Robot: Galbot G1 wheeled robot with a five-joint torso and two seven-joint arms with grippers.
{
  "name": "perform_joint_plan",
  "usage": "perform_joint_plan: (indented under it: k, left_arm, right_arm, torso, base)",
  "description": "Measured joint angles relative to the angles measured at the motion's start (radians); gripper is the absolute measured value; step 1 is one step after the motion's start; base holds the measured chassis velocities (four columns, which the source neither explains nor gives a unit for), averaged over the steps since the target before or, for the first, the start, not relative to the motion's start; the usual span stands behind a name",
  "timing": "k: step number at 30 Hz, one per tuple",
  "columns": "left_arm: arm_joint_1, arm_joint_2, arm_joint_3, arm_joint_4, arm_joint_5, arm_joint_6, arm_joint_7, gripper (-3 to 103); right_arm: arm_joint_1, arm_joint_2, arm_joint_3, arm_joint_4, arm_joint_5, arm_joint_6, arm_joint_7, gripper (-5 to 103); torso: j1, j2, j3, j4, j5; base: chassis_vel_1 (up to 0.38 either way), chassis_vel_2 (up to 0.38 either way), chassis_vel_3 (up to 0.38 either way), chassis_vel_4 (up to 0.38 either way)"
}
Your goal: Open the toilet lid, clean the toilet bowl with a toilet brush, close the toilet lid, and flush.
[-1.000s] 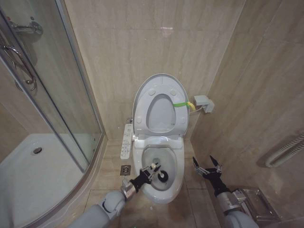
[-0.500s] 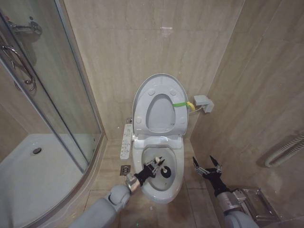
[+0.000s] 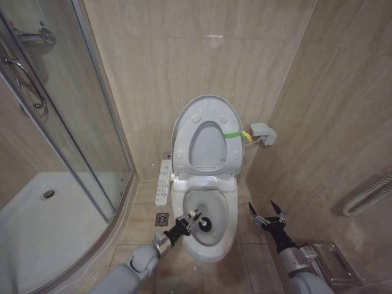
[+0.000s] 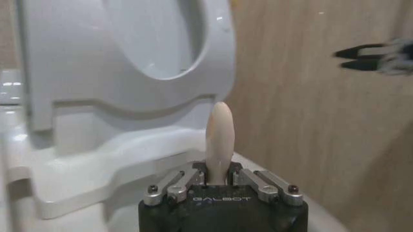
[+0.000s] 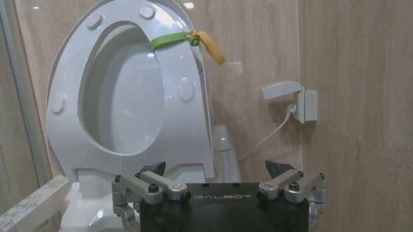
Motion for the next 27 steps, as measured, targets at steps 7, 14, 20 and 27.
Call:
perform_joint_plan:
  k: [7,14,20,27]
  left_arm:
    - [-0.044,-0.017,-0.005,-0.027,-0.029,0.001,-0.007,19]
    - [0.028,0.039,0.039,-0.191,-0.032,0.020,-0.023,19]
    - [0.105,0.094,0.047,-0.278,-0.008,0.033,-0.022,19]
    - [0.065,0.066,0.020,-0.153,-0.015,0.025,-0.015,19]
  right_arm:
    - [0.000,0.000,0.000,0.000,0.000,0.000,0.000,100]
    - [0.000,0.000,0.000,0.000,0.000,0.000,0.000,100]
    - [0.000,0.000,0.000,0.000,0.000,0.000,0.000,100]
    - [0.000,0.000,0.000,0.000,0.000,0.000,0.000,100]
  torso:
    - [0.000,0.000,0.000,0.0000,0.0001]
    - [0.000,0.000,0.000,0.0002,0.0001]
    - [0.000,0.000,0.000,0.0004,0.0001]
    - [0.000,0.000,0.000,0.0001,0.0001]
  base:
    - [0.000,0.000,0.000,0.000]
    - [0.000,0.000,0.000,0.000]
    - [0.000,0.000,0.000,0.000]
    - [0.000,0.000,0.000,0.000]
